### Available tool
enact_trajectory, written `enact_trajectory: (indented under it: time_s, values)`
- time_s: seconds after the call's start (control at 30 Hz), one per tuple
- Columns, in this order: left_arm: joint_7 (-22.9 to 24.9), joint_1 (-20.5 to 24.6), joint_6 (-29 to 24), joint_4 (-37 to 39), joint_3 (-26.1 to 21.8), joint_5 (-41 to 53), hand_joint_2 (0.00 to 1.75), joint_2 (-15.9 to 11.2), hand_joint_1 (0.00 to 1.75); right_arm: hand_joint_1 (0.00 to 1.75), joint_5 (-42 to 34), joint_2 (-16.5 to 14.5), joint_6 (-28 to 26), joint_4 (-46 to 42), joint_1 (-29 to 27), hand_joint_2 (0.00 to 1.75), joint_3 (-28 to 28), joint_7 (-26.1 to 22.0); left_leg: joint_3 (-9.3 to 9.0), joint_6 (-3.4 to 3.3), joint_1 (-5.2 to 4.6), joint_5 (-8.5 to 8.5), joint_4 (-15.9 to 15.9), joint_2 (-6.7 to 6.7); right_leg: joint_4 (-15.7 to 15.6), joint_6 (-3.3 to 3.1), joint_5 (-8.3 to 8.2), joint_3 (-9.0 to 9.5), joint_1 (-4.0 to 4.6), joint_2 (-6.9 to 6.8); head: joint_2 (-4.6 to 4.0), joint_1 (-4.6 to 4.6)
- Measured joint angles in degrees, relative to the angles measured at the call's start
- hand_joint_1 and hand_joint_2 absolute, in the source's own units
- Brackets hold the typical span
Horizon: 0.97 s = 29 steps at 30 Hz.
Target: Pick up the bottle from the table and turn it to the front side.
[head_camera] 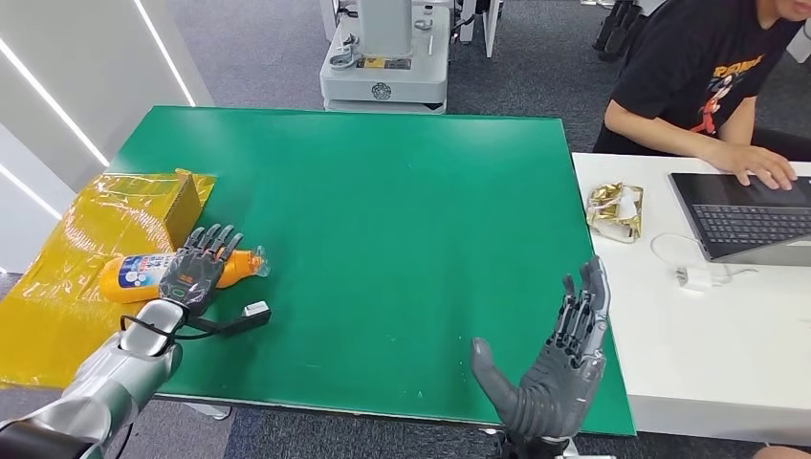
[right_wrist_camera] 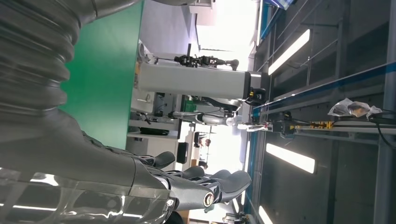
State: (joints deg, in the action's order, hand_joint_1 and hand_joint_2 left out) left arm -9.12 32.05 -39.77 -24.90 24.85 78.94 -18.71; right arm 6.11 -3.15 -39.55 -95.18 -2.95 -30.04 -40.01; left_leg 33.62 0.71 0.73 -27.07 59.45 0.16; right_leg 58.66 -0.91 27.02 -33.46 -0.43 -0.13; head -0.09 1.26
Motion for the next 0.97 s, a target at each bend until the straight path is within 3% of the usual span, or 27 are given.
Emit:
enact_trajectory:
  time_s: [0.17,0.4,0.53,0.73,0.97]
  values:
    - [-3.76,-9.17,-0.09,-13.36,-10.43,4.78,1.75,0.96,0.0,0.0,-0.41,0.01,-0.05,0.13,-0.05,1.75,-0.02,-0.2,0.01,0.01,0.0,-0.01,0.0,0.11,-0.03,0.0,0.0,-0.08,-0.02,0.11,0.0,0.0]
    - [-25.21,-19.69,-0.1,-36.95,-32.24,2.02,1.75,7.28,0.0,0.0,-1.04,0.03,-0.05,0.22,-0.18,1.75,-0.02,-0.2,0.08,0.0,0.0,-0.04,0.0,0.19,-0.05,0.0,0.0,-0.15,-0.01,0.22,0.0,-0.01]
    - [-30.26,-22.23,-0.08,-45.79,-40.73,-0.46,1.75,10.64,0.0,0.0,-1.34,0.05,-0.05,0.28,-0.18,1.75,-0.02,-0.2,0.09,0.0,0.01,-0.04,0.0,0.17,-0.05,0.0,0.0,-0.15,-0.01,0.19,0.0,-0.01]
    - [-30.63,-24.86,-0.07,-55.8,-44.93,-4.88,1.75,13.22,0.0,0.0,-2.3,0.13,-0.04,0.54,-0.05,1.75,-0.14,-0.2,0.09,0.0,0.05,-0.04,-0.01,0.13,-0.04,0.0,0.0,-0.14,0.01,0.13,0.0,0.0]
    - [-30.76,-24.33,0.1,-58.58,-42.33,-24.2,1.75,15.5,0.0,0.0,-1.75,0.18,-0.05,1.26,0.37,1.75,-0.48,-0.2,0.05,0.0,0.02,-0.03,0.02,0.08,-0.08,0.0,0.0,-0.2,0.01,0.08,0.0,0.0]
